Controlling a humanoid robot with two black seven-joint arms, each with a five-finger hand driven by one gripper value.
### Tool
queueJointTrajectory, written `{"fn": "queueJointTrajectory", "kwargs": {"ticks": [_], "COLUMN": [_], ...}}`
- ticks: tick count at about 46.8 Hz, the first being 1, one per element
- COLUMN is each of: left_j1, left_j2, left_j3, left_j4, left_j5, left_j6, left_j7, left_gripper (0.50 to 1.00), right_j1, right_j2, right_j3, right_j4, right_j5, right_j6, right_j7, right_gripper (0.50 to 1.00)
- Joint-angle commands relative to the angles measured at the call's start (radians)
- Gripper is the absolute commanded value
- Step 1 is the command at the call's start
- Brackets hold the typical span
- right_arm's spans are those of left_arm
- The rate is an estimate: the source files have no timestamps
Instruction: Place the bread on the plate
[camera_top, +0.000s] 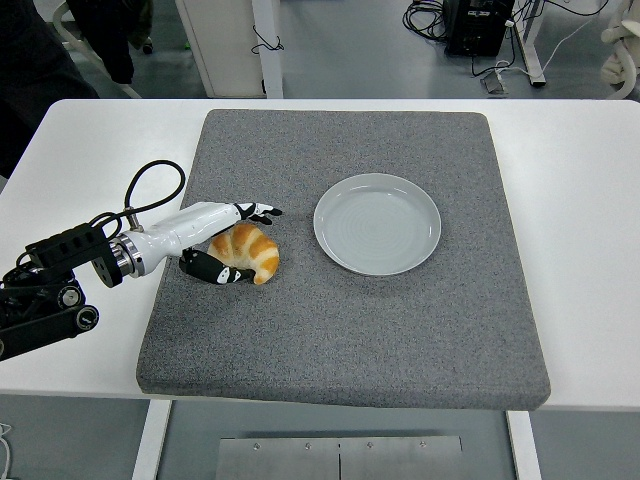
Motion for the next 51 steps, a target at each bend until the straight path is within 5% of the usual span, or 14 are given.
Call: {"fn": "queueJointTrajectory", "kwargs": {"ticks": [1,32,51], "left_j1": [0.001,0.001,-0.007], "left_j2": [0.000,0.002,-0.006], "left_j3": [0.000,0.014,0.008], "left_j4": [0.000,0.007,0.020], "left_j5": [0.019,0.080,0.073], "left_j6": [0.000,0.000,0.000], "left_j7": [-0.001,-0.028,-0.028], "left_gripper": [0.857,0.654,0.631], "right_j1": [0.000,0.000,0.000], "right_j2": [0.000,0.000,0.000], "right_j3": [0.000,0.000,0.000], "right_j4": [0.000,0.000,0.000], "right_j5": [0.000,0.000,0.000], "right_j6": [-0.001,-0.001,-0.001], "right_j7": [0.000,0.000,0.000], "right_gripper": [1.000,1.000,1.000]}}
